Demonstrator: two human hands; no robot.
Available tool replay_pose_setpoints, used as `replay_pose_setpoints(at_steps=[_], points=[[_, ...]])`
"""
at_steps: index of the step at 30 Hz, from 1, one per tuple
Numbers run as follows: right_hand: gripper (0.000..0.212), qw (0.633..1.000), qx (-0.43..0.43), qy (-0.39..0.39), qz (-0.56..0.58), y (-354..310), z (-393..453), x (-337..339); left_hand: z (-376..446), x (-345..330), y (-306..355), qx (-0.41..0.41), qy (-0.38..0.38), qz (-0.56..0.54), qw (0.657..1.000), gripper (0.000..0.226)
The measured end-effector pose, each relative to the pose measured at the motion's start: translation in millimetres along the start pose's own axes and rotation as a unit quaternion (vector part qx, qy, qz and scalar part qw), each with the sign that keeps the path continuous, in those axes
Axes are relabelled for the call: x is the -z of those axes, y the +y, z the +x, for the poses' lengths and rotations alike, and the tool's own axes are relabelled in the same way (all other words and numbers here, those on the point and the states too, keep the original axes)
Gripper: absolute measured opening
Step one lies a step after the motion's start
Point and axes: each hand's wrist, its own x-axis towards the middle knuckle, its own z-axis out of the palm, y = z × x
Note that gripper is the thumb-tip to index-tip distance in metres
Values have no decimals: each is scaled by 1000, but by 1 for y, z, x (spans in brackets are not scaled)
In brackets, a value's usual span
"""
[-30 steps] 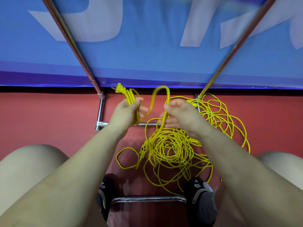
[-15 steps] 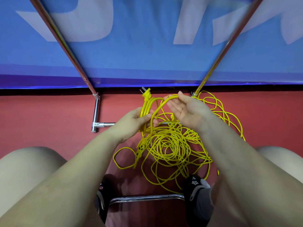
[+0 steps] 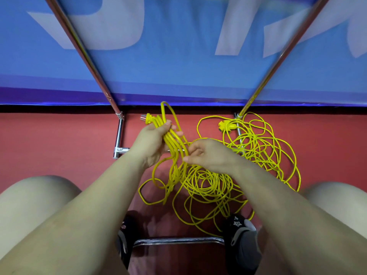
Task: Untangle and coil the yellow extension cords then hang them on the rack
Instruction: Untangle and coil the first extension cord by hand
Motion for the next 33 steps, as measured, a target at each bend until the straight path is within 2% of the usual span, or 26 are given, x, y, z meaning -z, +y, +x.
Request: replay_pose_setpoints(at_steps=[4, 8, 10, 12, 15, 17, 22, 24, 26, 29, 33], points=[[18, 1000, 24, 12, -14, 3, 2, -10, 1, 0, 5, -1, 14, -78, 997, 19], [26, 998, 42, 44, -15, -1, 2, -2, 2, 3, 9, -14, 16, -61, 998, 19], [19, 996, 46, 68, 26, -3, 1, 5, 3, 6, 12, -24, 18, -33, 999, 19], [14, 987, 44, 85, 132, -8, 1, 12, 3, 6, 12, -25, 16, -16, 999, 20], [5, 960, 25, 94, 262, -17, -2, 21, 3, 7, 9, -28, 9, 23, 999, 20], [7, 935, 3, 106, 339, -19, -3, 25, 4, 8, 6, -31, 4, 71, 997, 19], [19, 842, -65, 115, 522, -15, 0, 32, 3, 7, -3, -3, -56, 167, 984, 16], [16, 811, -87, 133, 563, -13, 2, 34, -1, 4, -5, 10, -88, 187, 978, 16], [8, 796, -97, 148, 579, -12, 3, 35, -4, 1, -6, 26, -116, 179, 977, 16], [8, 789, -101, 153, 586, -9, 5, 35, -7, -3, -8, 36, -135, 193, 971, 16], [25, 777, -76, 136, 609, -11, 5, 37, -8, -4, -11, 29, -157, 225, 961, 16]])
